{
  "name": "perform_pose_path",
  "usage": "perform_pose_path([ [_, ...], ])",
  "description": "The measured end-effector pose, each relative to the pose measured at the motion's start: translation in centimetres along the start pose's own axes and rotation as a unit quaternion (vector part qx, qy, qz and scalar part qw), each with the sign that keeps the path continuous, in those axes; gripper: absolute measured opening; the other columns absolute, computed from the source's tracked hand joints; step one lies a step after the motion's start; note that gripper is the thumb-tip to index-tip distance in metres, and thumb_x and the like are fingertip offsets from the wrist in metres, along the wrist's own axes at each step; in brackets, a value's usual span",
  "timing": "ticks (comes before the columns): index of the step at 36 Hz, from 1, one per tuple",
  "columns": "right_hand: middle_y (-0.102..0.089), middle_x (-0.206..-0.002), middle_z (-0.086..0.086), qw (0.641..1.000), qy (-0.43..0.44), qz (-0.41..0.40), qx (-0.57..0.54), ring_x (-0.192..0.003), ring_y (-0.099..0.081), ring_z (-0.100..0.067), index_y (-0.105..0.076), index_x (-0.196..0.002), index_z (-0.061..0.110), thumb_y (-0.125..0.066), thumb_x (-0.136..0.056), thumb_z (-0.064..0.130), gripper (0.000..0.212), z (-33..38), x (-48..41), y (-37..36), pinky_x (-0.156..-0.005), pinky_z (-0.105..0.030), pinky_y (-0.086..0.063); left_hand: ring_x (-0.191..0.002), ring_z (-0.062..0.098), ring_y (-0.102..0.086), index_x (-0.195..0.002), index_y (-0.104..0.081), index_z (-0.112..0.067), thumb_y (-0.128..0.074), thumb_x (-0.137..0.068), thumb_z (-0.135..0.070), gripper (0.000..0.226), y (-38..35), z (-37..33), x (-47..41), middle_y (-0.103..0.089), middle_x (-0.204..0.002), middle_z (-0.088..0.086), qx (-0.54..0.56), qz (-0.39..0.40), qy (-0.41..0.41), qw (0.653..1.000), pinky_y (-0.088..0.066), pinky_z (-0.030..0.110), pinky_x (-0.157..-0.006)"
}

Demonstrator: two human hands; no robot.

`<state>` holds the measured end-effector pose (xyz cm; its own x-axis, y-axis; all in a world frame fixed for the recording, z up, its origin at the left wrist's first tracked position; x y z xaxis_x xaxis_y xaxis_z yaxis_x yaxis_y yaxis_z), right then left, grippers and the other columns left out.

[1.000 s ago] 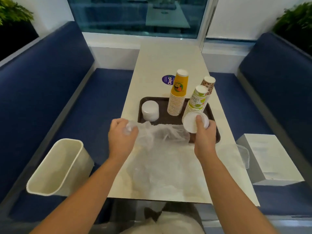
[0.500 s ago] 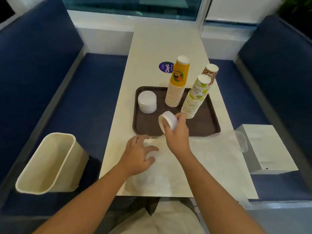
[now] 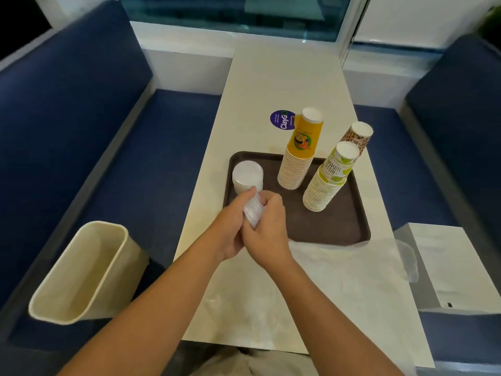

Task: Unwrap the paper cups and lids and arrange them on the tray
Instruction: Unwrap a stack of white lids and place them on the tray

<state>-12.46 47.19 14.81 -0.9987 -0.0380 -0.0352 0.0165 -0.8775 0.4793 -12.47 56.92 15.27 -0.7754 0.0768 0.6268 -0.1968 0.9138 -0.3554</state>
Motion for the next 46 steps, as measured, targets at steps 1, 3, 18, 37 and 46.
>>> perform_pose_path([
  [1, -0.047, -0.118, 0.005, 1.0, 0.01, 0.023, 0.009, -0.107, -0.053, -0.011, -0.039, -0.127, 0.031, -0.07, -0.081, 0.044, 0.057, -0.1, -0.2, 0.0, -0.082, -0.025, -0.056, -0.102, 0.023, -0.077, -0.137, -0.063, -0.025, -0.061, -0.098, -0.056, 0.05, 0.2, -0.2, -0.2, -0.077, -0.116, 0.009, 0.01, 0.008, -0.004, 1.0, -0.064, 0.033, -0.072],
  [3, -0.044, -0.12, 0.004, 0.997, 0.014, 0.081, -0.005, -0.11, -0.049, -0.008, -0.039, -0.123, 0.034, -0.061, -0.083, 0.05, 0.049, -0.5, -0.6, 0.3, -0.082, -0.025, -0.054, -0.103, 0.025, -0.077, -0.134, -0.066, -0.023, -0.061, -0.1, -0.053, 0.046, 0.6, -0.7, -0.5, -0.077, -0.117, 0.012, 0.026, 0.037, -0.001, 0.999, -0.064, 0.036, -0.077],
  [18, -0.056, -0.136, 0.014, 0.988, 0.046, 0.146, -0.021, -0.123, -0.057, -0.01, -0.048, -0.139, 0.036, -0.077, -0.089, 0.046, 0.058, -0.7, -4.7, 3.3, -0.1, -0.035, -0.057, -0.119, 0.032, -0.065, -0.143, -0.06, -0.025, -0.068, -0.086, -0.063, 0.069, 2.4, -0.8, -3.1, -0.065, -0.139, 0.018, 0.117, 0.087, 0.011, 0.989, -0.06, 0.041, -0.084],
  [37, -0.051, -0.149, -0.001, 0.942, -0.051, 0.144, 0.298, -0.135, -0.042, -0.029, -0.045, -0.146, 0.028, -0.078, -0.088, 0.041, 0.068, -8.8, -8.6, -0.5, -0.109, -0.05, -0.045, -0.091, 0.025, -0.064, -0.131, -0.071, -0.037, -0.051, -0.097, -0.068, 0.05, 4.7, 0.6, -3.6, -0.068, -0.12, 0.019, 0.229, 0.076, -0.012, 0.97, -0.056, 0.033, -0.077],
  [46, -0.041, -0.156, -0.001, 0.933, -0.044, 0.15, 0.323, -0.139, -0.036, -0.031, -0.047, -0.146, 0.03, -0.078, -0.087, 0.045, 0.069, -9.5, -8.0, -1.1, -0.113, -0.052, -0.041, -0.089, 0.025, -0.065, -0.129, -0.073, -0.036, -0.05, -0.097, -0.069, 0.051, 4.7, 0.7, -3.8, -0.069, -0.12, 0.019, 0.214, 0.062, -0.007, 0.975, -0.053, 0.033, -0.079],
])
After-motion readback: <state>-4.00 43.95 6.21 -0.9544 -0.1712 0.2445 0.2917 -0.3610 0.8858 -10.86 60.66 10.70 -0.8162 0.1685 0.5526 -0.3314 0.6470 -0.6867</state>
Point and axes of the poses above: each hand's wrist, its own x-axis away from the middle knuckle, its own y-axis out of the back of the hand, z = x × y, the point moved 3 cm from there along -x, towards the middle knuckle
